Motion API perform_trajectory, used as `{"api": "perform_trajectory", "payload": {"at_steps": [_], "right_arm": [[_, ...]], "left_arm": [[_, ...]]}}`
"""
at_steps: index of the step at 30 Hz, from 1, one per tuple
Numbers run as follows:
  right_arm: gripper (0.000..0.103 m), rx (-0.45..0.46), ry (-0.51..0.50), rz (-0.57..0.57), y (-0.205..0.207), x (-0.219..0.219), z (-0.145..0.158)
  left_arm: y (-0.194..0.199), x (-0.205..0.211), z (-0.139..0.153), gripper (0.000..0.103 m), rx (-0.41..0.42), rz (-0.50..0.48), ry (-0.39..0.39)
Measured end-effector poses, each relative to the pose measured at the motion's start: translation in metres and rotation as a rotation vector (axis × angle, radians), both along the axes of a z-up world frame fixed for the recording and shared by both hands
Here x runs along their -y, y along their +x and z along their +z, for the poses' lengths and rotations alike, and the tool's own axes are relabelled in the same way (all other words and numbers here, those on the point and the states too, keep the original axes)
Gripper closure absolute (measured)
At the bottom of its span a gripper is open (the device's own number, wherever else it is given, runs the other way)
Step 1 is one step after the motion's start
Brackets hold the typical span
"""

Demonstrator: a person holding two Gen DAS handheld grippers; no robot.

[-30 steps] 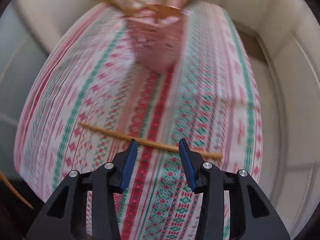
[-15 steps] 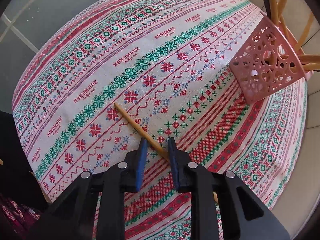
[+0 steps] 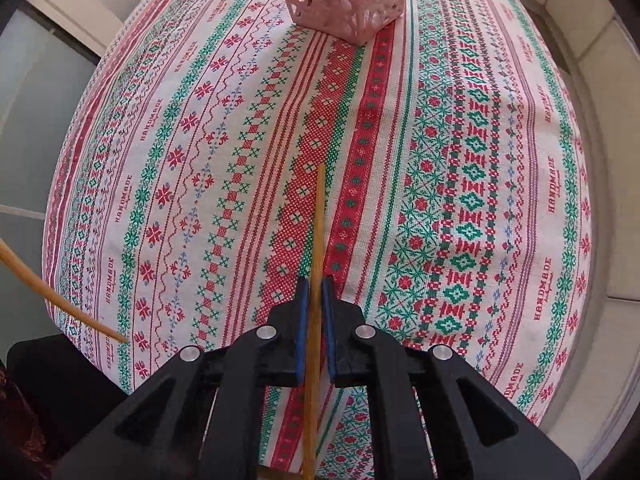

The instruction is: Organize utensils

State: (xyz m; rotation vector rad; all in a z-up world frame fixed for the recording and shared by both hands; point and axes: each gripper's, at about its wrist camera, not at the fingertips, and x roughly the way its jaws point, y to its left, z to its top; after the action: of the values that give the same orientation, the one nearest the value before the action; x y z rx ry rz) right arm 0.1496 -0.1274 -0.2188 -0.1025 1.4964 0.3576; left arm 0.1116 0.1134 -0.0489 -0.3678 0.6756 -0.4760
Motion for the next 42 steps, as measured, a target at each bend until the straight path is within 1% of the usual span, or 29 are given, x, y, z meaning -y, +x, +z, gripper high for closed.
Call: {"api": "perform_trajectory", "payload": {"at_steps": [1,2,3,4,5,6,8,9,10,11,12,13,17,18,20,21,23,24,25,27,31,32,33,34,38,41,42], "right_arm": [[0.075,-0.031,0.017,0.002,0.003,-0.014,-0.005],[0.06,-0.057,0.037,-0.003,0.006,-0.015,-0.006],[0.054,-0.066,0.03,0.011,0.013,-0.025,-0.008],[0.045,-0.069,0.015,0.042,0.017,-0.035,-0.008],[0.043,-0.065,-0.014,0.069,0.019,-0.043,-0.009],[0.045,-0.047,-0.058,0.084,0.017,-0.048,-0.01],[0.067,0.015,-0.148,0.104,0.012,-0.056,-0.007],[0.071,0.031,-0.128,0.094,0.01,-0.053,-0.006],[0.09,0.051,-0.114,0.079,0.007,-0.046,-0.004],[0.097,0.052,-0.079,0.047,0.0,-0.03,-0.004],[0.097,0.043,-0.019,-0.007,-0.001,-0.01,-0.006],[0.097,0.054,0.018,-0.038,-0.004,0.002,-0.007],[0.097,0.115,0.066,-0.107,-0.024,0.029,-0.007],[0.097,0.149,0.086,-0.126,-0.029,0.035,-0.002],[0.097,0.262,0.141,-0.151,-0.051,0.049,0.022],[0.097,0.336,0.146,-0.162,-0.06,0.053,0.035],[0.097,0.472,0.189,-0.179,-0.079,0.06,0.065],[0.097,0.533,0.189,-0.189,-0.084,0.063,0.081],[0.097,0.584,0.201,-0.2,-0.081,0.06,0.095],[0.097,0.674,0.226,-0.235,-0.09,0.065,0.118],[0.097,0.8,0.29,-0.296,-0.095,0.077,0.163],[0.097,0.825,0.3,-0.304,-0.092,0.09,0.181],[0.097,0.846,0.313,-0.308,-0.091,0.093,0.193],[0.097,0.865,0.325,-0.312,-0.082,0.088,0.204],[0.097,0.94,0.382,-0.332,-0.066,0.091,0.252],[0.097,0.973,0.426,-0.345,-0.052,0.097,0.278],[0.097,0.989,0.436,-0.348,-0.053,0.099,0.289]], "left_arm": [[0.0,0.002,0.0,0.096,-0.001,-0.002,-0.001],[0.0,0.003,0.0,0.096,-0.001,-0.003,0.002],[0.0,0.003,0.0,0.096,-0.003,-0.002,0.004],[0.0,0.003,-0.001,0.096,-0.004,0.0,0.004],[0.0,0.002,-0.001,0.096,-0.005,0.0,0.004],[0.0,0.002,-0.001,0.096,-0.006,0.001,0.004],[0.001,0.001,-0.001,0.096,-0.006,0.0,0.001],[0.001,0.001,0.0,0.096,-0.007,-0.001,0.0],[0.0,0.001,0.0,0.096,-0.006,-0.005,0.0],[0.0,0.001,0.0,0.096,-0.003,-0.005,0.0],[-0.001,0.0,0.001,0.095,-0.001,-0.008,-0.002],[-0.002,-0.001,0.001,0.095,0.002,-0.015,-0.005],[-0.006,-0.002,0.003,0.095,0.017,-0.02,-0.01],[-0.008,-0.001,0.004,0.095,0.025,-0.02,-0.01],[-0.011,0.005,0.007,0.095,0.047,-0.028,-0.01],[-0.013,0.009,0.008,0.095,0.058,-0.034,-0.004],[-0.017,0.018,0.011,0.095,0.084,-0.036,0.006],[-0.018,0.023,0.014,0.095,0.095,-0.033,0.01],[-0.02,0.029,0.017,0.095,0.11,-0.026,0.016],[-0.022,0.037,0.024,0.095,0.137,-0.019,0.018],[-0.025,0.051,0.043,0.095,0.179,-0.018,0.02],[-0.024,0.054,0.047,0.095,0.187,-0.018,0.025],[-0.023,0.057,0.053,0.095,0.197,-0.016,0.036],[-0.022,0.06,0.058,0.095,0.208,-0.016,0.044],[-0.012,0.068,0.086,0.095,0.259,-0.001,0.061],[-0.005,0.074,0.105,0.095,0.292,-0.002,0.085],[-0.005,0.075,0.109,0.095,0.304,-0.012,0.089]]}}
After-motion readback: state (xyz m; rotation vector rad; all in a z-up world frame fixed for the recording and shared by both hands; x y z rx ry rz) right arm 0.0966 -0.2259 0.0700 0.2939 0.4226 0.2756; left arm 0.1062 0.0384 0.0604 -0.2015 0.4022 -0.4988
